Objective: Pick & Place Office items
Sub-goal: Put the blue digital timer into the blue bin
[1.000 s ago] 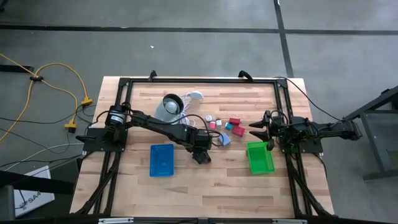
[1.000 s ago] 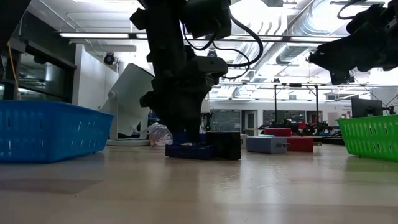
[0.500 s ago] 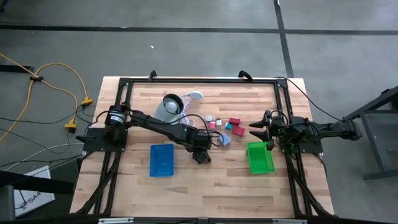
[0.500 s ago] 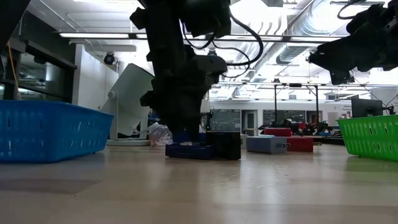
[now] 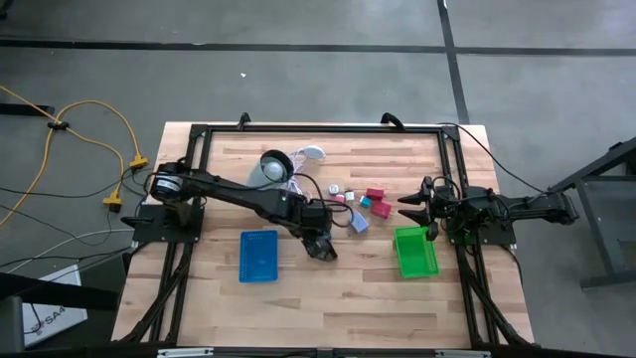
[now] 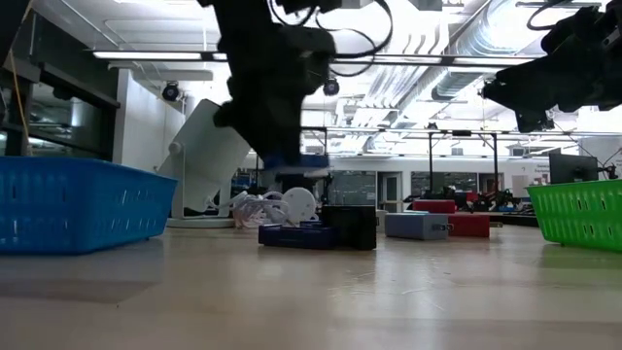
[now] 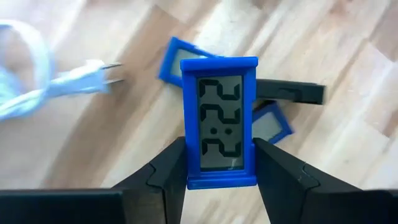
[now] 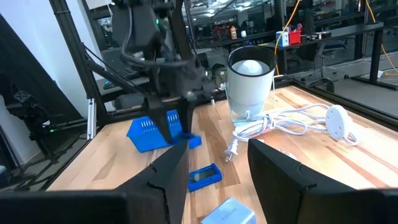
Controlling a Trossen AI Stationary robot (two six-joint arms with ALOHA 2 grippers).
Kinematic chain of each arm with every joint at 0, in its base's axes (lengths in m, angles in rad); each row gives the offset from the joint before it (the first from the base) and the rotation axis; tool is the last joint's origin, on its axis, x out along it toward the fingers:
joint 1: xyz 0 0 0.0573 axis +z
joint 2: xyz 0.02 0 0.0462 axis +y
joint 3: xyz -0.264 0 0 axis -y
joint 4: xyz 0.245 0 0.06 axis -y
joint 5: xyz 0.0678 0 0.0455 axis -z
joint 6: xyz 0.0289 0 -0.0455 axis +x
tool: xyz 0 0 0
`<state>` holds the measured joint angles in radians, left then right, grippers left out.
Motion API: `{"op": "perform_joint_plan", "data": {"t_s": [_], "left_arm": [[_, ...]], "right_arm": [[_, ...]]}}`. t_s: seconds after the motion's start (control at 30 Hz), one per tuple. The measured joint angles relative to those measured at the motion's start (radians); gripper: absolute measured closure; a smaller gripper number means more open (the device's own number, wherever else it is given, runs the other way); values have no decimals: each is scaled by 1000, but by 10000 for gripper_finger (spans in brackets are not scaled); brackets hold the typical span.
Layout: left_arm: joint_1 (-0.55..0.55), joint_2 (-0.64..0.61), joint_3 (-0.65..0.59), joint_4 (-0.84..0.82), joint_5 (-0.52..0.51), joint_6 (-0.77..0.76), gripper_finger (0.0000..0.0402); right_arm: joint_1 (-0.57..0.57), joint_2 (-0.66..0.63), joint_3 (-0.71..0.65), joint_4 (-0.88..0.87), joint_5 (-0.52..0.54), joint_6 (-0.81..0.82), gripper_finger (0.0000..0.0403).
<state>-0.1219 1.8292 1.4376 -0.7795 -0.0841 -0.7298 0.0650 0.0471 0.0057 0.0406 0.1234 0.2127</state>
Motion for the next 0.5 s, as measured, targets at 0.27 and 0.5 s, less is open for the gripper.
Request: {"op": "perform_joint_plan", "data": {"t_s": [0.27,0.5], "left_arm": [[-17,-37,0,-43,-23,-1,248],[-69,-101,-2,-96,-63,-4,248]], "right_arm": [[0,0,0,0,0,0,250],[0,1,0,0,0,0,250]]}}
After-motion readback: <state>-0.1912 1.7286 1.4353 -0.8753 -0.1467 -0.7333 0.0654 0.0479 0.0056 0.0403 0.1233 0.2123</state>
